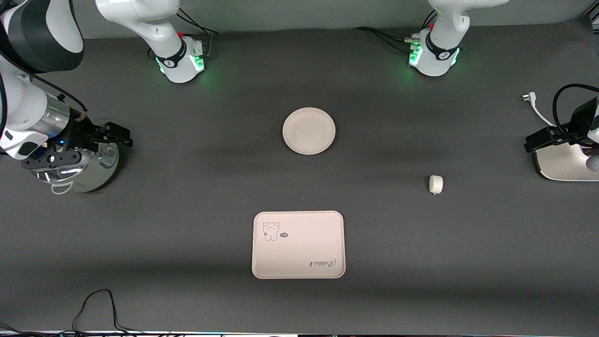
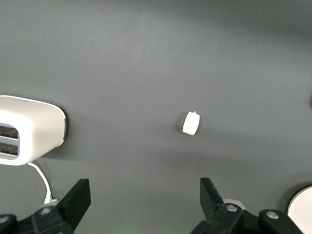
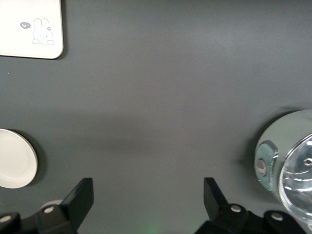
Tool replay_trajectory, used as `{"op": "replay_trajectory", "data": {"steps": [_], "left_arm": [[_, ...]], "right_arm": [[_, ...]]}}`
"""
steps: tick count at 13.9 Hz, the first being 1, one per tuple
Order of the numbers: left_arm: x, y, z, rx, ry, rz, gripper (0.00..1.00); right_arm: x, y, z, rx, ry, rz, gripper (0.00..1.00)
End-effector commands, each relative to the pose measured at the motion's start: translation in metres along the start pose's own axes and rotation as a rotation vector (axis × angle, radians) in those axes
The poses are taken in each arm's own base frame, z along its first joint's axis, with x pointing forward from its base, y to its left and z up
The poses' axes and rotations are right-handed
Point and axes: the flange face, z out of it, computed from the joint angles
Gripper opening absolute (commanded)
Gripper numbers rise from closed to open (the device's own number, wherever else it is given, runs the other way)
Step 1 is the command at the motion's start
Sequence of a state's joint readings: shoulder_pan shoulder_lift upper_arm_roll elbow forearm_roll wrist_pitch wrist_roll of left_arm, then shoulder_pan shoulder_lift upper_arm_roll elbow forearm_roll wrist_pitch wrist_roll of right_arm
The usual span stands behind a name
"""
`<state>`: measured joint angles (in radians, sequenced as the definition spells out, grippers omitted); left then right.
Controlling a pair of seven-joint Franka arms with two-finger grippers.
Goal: Place bun in plate and plate on tray
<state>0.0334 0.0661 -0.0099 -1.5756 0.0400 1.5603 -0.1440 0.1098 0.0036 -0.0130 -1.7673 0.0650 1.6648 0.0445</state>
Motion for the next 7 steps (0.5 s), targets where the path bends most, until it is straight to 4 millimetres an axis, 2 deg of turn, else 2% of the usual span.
{"op": "replay_trajectory", "data": {"steps": [1, 2, 4, 5, 7], "left_arm": [[-0.025, -0.005, 0.009, 0.001, -0.043, 0.015, 1.0], [-0.043, -0.006, 0.015, 0.0, -0.037, 0.017, 1.0], [-0.08, 0.004, 0.021, -0.003, -0.048, 0.011, 1.0], [-0.09, 0.013, 0.023, 0.0, -0.045, 0.009, 1.0], [-0.092, 0.023, 0.032, -0.007, -0.052, 0.021, 1.0]], "right_arm": [[0.002, -0.076, 0.019, 0.025, 0.028, 0.058, 1.0], [0.003, -0.11, 0.032, 0.028, 0.028, 0.07, 1.0], [0.004, -0.162, 0.059, 0.022, 0.03, 0.086, 1.0], [0.004, -0.182, 0.074, 0.017, 0.024, 0.089, 1.0], [-0.008, -0.217, 0.107, 0.013, 0.031, 0.079, 1.0]]}}
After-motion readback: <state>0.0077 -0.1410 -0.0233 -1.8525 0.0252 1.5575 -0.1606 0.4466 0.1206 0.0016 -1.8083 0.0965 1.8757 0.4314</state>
